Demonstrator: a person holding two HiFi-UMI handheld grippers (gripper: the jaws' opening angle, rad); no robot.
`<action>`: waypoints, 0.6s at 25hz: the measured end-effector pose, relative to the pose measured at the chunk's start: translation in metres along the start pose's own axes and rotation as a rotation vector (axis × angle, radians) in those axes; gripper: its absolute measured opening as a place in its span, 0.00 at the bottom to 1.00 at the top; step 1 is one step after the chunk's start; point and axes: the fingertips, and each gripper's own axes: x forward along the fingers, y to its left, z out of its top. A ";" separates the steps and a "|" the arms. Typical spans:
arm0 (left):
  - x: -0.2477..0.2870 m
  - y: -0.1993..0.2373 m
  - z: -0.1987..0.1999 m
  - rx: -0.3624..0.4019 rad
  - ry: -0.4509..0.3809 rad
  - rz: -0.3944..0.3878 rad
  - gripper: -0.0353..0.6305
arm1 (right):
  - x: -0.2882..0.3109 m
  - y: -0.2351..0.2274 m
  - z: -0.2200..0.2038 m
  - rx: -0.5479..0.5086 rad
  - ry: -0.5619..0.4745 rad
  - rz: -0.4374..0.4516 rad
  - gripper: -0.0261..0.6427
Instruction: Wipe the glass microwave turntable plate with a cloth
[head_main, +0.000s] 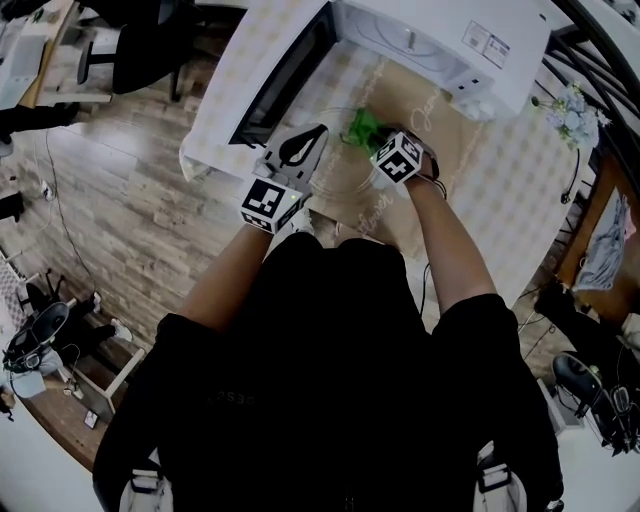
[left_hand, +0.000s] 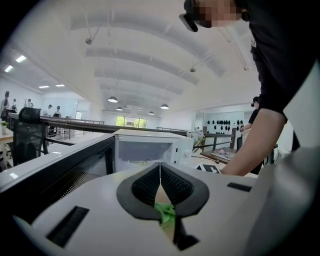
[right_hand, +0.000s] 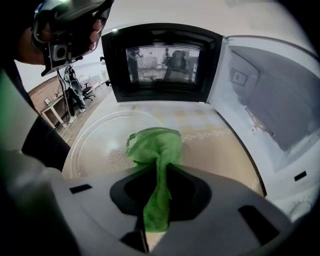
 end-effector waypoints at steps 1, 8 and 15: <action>-0.002 0.000 0.000 0.001 -0.002 -0.011 0.09 | -0.002 0.000 -0.004 0.012 0.008 -0.009 0.15; -0.017 0.001 0.003 0.006 -0.017 -0.086 0.09 | -0.013 0.004 -0.024 0.101 0.080 -0.067 0.15; -0.035 0.004 -0.001 0.004 -0.017 -0.113 0.09 | -0.025 0.012 0.007 0.133 0.016 -0.096 0.15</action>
